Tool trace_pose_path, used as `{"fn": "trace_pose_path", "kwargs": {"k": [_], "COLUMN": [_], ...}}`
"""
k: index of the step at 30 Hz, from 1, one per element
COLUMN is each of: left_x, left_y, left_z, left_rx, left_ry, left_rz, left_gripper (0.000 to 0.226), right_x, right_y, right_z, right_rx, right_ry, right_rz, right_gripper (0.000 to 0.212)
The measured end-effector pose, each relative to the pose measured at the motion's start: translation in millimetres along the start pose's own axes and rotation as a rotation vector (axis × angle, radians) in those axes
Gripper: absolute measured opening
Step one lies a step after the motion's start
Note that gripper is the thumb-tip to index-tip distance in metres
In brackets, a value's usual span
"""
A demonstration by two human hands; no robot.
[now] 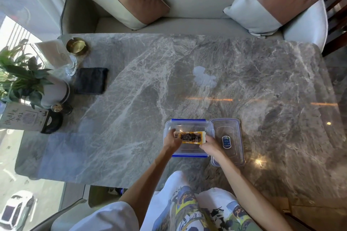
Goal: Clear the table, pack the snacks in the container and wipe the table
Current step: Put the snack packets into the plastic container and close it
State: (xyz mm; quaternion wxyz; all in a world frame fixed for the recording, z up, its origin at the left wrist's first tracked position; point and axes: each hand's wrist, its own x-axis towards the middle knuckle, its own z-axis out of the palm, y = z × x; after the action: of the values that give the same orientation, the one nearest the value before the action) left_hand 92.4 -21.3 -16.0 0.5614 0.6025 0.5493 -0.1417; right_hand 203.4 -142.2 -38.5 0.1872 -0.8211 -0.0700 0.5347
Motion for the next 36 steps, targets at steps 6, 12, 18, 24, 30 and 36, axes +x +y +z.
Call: {"fn": "trace_pose_path", "kwargs": {"k": [6, 12, 18, 24, 30, 36], "left_x": [-7, 3, 31, 55, 65, 58], "left_y": [31, 103, 148, 136, 123, 143], "left_z": [-12, 26, 115, 155, 165, 168], "left_rx": [0.164, 0.563, 0.893, 1.087, 1.154, 0.873], "left_ry": [0.052, 0.001, -0.079, -0.183, -0.148, -0.107], "left_rz": [0.108, 0.385, 0.497, 0.466, 0.481, 0.608], "left_gripper": [0.024, 0.025, 0.033, 0.046, 0.054, 0.033], "right_x": [-14, -29, -24, -19, -8, -15], "right_y": [17, 59, 130, 170, 169, 164], "right_z": [-21, -44, -29, -4, 3, -21], "right_rx": [0.165, 0.696, 0.894, 0.905, 1.006, 0.918], "right_ry": [0.093, 0.436, 0.624, 0.539, 0.447, 0.611], "right_rz": [-0.122, -0.053, 0.252, 0.373, 0.347, 0.302], "right_gripper": [0.029, 0.018, 0.019, 0.023, 0.022, 0.017]}}
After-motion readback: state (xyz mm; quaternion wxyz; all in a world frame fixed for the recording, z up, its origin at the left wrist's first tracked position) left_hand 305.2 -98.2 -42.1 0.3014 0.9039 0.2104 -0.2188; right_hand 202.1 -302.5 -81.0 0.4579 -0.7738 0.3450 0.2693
